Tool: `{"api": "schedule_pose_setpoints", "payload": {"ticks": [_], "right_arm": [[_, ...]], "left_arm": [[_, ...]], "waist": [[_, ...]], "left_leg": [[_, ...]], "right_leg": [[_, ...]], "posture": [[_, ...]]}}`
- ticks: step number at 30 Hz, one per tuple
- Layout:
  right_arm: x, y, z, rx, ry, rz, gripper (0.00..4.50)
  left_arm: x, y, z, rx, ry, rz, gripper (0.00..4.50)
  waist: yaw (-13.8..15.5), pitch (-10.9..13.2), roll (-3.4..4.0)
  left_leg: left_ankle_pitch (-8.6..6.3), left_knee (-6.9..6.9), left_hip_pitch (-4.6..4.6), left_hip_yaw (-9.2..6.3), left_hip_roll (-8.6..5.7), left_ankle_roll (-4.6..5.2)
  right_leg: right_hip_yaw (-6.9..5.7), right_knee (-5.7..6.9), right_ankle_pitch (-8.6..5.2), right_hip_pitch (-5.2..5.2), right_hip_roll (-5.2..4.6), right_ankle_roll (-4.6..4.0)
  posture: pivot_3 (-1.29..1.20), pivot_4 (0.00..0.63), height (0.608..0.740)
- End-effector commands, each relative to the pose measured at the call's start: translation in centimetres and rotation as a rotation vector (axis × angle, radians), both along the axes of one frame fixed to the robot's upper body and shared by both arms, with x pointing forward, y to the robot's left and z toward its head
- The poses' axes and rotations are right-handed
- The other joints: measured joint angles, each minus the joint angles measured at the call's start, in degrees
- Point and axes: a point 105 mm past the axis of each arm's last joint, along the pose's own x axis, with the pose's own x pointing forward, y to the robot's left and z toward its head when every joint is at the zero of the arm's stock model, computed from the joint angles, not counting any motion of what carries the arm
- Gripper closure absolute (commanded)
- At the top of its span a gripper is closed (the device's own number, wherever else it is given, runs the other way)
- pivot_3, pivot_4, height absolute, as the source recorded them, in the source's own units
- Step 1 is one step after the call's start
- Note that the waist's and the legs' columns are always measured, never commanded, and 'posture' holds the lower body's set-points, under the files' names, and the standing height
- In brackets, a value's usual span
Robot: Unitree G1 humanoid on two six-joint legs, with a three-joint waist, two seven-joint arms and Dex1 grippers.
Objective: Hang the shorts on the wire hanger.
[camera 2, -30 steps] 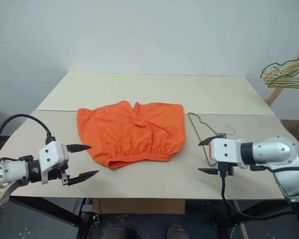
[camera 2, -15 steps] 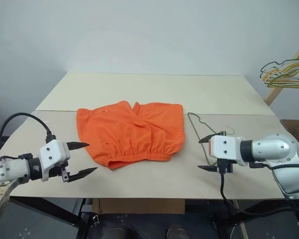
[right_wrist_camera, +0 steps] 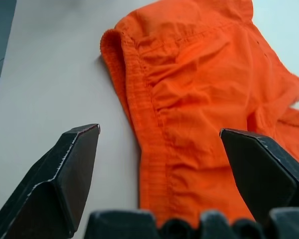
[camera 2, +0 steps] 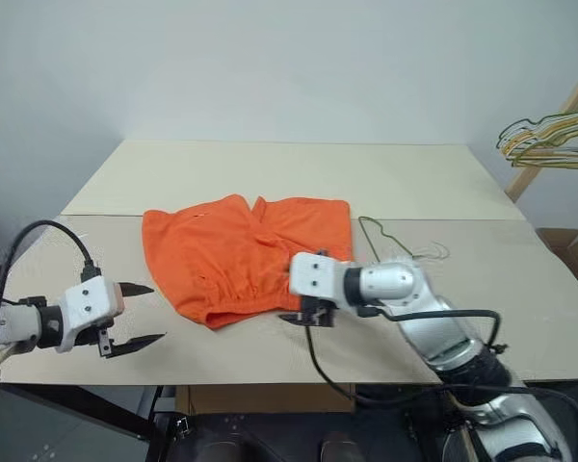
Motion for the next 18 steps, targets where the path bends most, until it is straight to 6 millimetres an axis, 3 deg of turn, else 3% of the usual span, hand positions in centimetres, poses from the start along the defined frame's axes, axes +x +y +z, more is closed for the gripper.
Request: {"api": "schedule_pose_setpoints", "payload": {"ticks": [1, 7, 15, 18], "right_arm": [[0.3, 0.4, 0.4, -0.009, -0.047, 0.002, 0.04], [0.5, -0.1, 0.6, -0.013, -0.052, 0.011, 0.04], [0.5, -2.0, 1.9, -0.026, -0.070, -0.014, 0.04], [0.4, -2.6, 2.3, -0.026, -0.078, -0.030, 0.00]], "left_arm": [[1.0, -0.1, -0.2, 0.022, -0.046, -0.014, 0.00], [3.0, -2.0, -1.1, -0.072, -0.102, -0.101, 0.00], [5.1, -2.7, -3.7, -0.011, -0.075, -0.189, 0.00], [5.5, -3.2, -3.9, -0.023, -0.073, -0.224, 0.81]], "waist": [[0.04, 0.00, 0.00], [0.05, -0.02, -0.03], [-0.21, -0.04, -0.04], [-0.30, -0.05, -0.03]], "left_leg": [[0.00, 0.00, 0.01, 0.00, 0.00, 0.00], [0.01, 0.03, 0.02, -0.07, 0.01, -0.02], [0.01, 0.04, -0.05, -0.10, 0.00, -0.01], [0.01, 0.07, -0.07, -0.11, 0.00, -0.01]], "right_leg": [[0.00, 0.01, 0.00, 0.01, 0.00, 0.00], [-0.09, 0.04, 0.02, 0.03, 0.03, -0.02], [-0.11, 0.05, 0.02, -0.01, 0.05, -0.03], [-0.12, 0.05, 0.02, -0.01, 0.04, -0.02]], "posture": [[0.02, 0.000, 0.740], [0.01, 0.000, 0.740], [-0.02, 0.000, 0.740], [-0.05, 0.000, 0.740]]}}
